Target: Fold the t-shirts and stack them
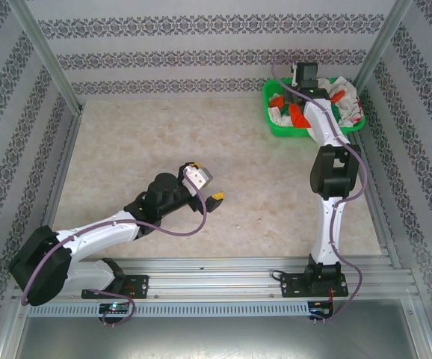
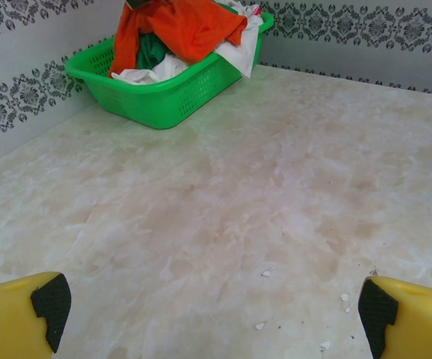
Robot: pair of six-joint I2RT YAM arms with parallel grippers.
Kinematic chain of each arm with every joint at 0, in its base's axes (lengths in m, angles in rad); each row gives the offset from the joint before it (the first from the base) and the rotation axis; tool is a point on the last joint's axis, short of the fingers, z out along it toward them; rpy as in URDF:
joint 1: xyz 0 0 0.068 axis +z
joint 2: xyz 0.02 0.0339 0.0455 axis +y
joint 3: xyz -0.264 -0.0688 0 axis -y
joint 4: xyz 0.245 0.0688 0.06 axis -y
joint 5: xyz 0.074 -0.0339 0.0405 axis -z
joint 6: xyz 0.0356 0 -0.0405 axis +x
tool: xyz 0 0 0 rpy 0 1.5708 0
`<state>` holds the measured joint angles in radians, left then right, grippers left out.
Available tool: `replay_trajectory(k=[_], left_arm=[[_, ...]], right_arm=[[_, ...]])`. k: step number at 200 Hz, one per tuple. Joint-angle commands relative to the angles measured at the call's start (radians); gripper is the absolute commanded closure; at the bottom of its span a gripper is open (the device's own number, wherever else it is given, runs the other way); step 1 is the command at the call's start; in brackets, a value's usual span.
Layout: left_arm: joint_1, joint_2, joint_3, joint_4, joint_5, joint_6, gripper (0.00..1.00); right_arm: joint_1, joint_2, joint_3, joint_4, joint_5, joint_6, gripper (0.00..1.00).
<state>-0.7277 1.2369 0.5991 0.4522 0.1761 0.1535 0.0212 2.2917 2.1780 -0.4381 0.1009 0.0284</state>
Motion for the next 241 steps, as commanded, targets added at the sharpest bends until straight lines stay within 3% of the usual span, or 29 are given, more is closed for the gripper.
replay_trajectory(k=[1, 50, 89, 156, 241], left_arm=[[-0.018, -0.017, 0.001, 0.045, 0.012, -0.017, 0.00], [-0.018, -0.018, -0.001, 0.046, 0.005, -0.008, 0.00], [-0.018, -0.013, -0.004, 0.067, 0.009, -0.016, 0.00], [-0.018, -0.008, -0.023, 0.107, 0.020, -0.041, 0.00], [-0.018, 0.013, -0.041, 0.217, 0.027, -0.099, 0.00]], right_arm=[[-0.007, -0.027, 0.026, -0.013, -0.015, 0.000, 1.00], [0.000, -0.165, -0.057, 0.089, -0.029, 0.005, 1.00], [0.014, -0.283, -0.155, 0.267, -0.001, -0.011, 1.00], [0.015, -0.321, -0.121, 0.430, -0.027, -0.008, 1.00], [0.179, -0.479, -0.205, 0.660, 0.106, -0.197, 1.00]])
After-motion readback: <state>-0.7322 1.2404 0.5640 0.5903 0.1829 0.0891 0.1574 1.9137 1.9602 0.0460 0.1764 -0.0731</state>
